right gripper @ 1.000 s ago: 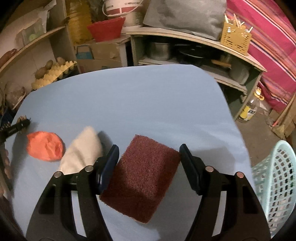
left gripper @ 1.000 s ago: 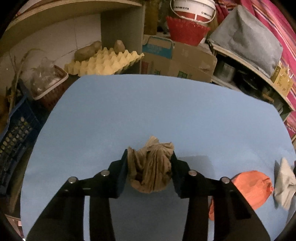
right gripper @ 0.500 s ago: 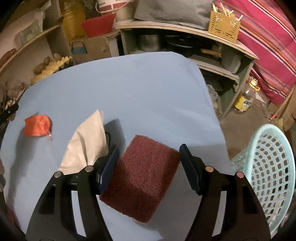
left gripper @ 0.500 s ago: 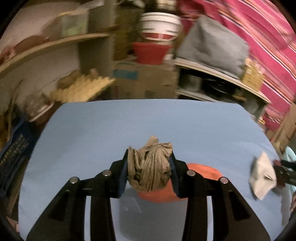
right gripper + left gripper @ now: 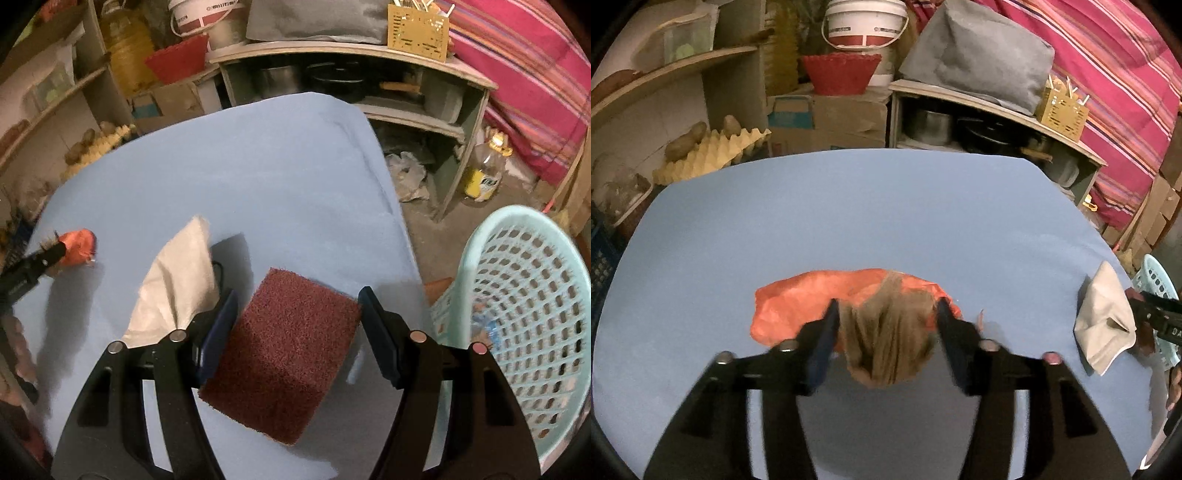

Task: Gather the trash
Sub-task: 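Open the left tool releasing the brown paper while the right tool releases the sponge onto the table, then grasp the white cloth with the left tool while the right tool hovers over the sponge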

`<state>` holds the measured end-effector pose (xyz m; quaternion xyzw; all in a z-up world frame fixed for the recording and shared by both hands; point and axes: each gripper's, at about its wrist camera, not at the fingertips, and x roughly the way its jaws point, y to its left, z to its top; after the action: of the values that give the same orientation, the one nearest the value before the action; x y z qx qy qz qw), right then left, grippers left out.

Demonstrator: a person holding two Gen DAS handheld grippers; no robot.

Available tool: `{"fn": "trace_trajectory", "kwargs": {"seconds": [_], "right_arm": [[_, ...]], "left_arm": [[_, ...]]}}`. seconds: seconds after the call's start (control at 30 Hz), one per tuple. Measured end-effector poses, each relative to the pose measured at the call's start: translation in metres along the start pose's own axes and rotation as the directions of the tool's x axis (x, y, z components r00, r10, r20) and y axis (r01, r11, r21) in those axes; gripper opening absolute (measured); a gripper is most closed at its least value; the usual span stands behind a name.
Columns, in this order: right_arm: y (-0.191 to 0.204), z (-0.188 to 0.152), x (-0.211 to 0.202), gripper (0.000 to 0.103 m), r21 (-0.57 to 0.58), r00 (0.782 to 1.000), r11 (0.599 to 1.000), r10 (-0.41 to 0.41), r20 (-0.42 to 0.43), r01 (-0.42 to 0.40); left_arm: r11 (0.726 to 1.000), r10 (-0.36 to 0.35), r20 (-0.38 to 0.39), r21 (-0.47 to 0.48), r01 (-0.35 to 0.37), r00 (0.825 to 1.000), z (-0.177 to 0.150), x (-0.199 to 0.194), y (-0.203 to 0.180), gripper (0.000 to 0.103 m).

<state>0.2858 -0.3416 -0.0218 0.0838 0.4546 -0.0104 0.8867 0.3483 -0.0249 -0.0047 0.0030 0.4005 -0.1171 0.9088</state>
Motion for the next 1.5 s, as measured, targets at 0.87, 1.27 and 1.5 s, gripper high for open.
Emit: {"fn": "trace_trajectory", "kwargs": {"seconds": [0.87, 1.27, 1.5], "right_arm": [[-0.042, -0.005, -0.033, 0.087, 0.083, 0.993, 0.992, -0.102, 0.065, 0.096], [-0.053, -0.018, -0.037, 0.087, 0.097, 0.992, 0.989, -0.117, 0.045, 0.113], [-0.045, -0.018, -0.032, 0.087, 0.09, 0.993, 0.99, -0.112, 0.037, 0.108]], "left_arm": [[0.98, -0.151, -0.059, 0.123, 0.157, 0.987, -0.011, 0.003, -0.135, 0.08], [0.945, -0.182, -0.138, 0.25, 0.212, 0.974, -0.029, 0.029, -0.189, 0.053], [0.943, -0.176, -0.092, 0.268, 0.195, 0.98, -0.027, 0.021, -0.184, 0.018]]}}
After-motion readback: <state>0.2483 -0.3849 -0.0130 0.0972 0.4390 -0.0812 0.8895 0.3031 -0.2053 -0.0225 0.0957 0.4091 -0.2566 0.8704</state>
